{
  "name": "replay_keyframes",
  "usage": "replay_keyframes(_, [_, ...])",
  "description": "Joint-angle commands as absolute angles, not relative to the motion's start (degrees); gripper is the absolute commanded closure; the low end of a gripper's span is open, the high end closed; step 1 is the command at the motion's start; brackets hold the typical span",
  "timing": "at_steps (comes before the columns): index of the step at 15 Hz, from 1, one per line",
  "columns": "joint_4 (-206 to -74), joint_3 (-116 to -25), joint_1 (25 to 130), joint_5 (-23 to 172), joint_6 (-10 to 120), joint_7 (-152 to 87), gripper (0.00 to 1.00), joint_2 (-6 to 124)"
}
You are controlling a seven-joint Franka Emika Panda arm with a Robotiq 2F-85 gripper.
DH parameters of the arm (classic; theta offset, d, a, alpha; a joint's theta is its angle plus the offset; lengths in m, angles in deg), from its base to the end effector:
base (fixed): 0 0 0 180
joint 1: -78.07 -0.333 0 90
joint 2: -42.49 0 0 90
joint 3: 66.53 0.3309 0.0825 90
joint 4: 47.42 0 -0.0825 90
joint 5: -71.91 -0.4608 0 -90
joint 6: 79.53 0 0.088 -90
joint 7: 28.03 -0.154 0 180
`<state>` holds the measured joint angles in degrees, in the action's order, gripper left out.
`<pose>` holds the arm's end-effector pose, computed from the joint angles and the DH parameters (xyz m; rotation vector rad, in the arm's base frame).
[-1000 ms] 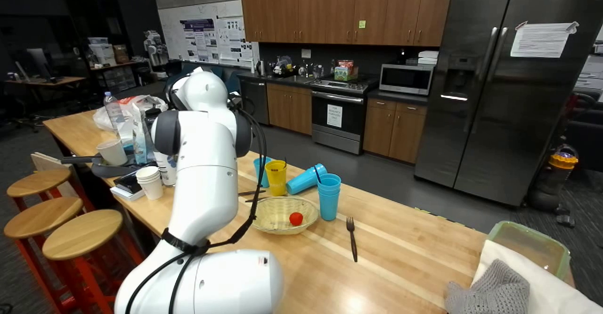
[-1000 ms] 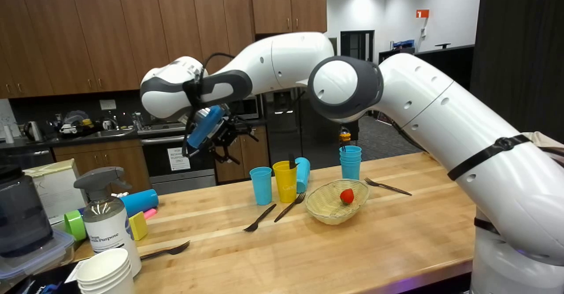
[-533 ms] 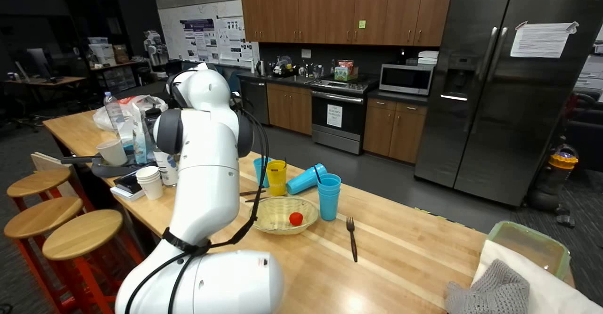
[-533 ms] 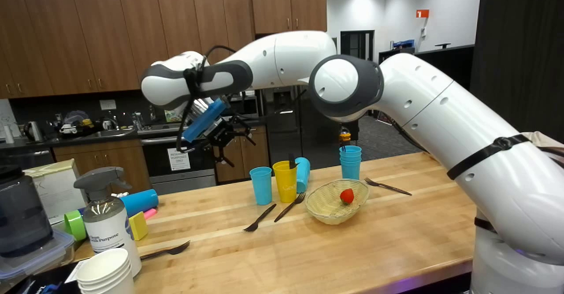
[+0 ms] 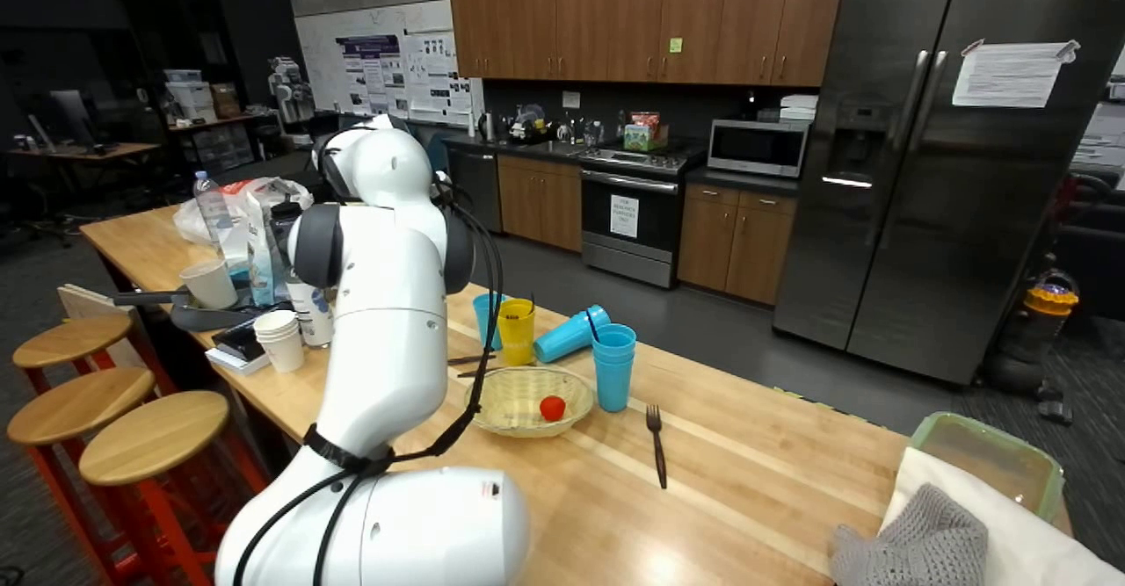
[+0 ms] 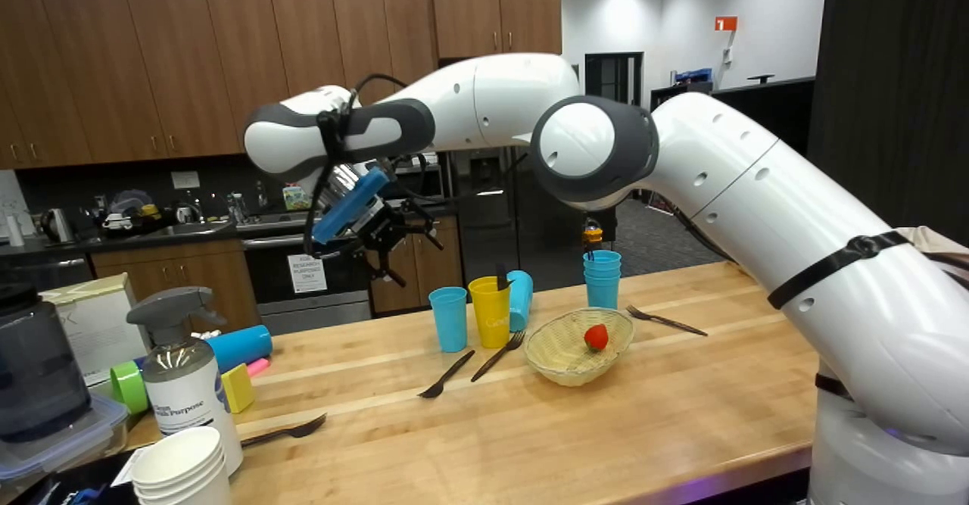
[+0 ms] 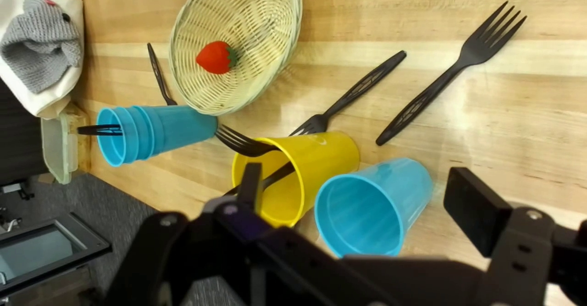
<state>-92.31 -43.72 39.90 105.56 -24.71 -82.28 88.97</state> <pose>0.5329 0.5219 0.4235 2.4831 -0.1270 -0.1432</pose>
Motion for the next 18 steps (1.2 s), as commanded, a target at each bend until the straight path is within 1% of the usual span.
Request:
replay_keyframes(1, [-92.3,-43.7,39.9,105.6,-24.7,-82.3,0.0,89.0])
replay_keyframes(13, [-91.9,-44.0,40.0,105.6,-25.5,-82.9,0.0,88.9])
replay_keyframes(18, [-91.1,-42.5,41.6,99.8,-23.0,-89.8,0.0,89.2])
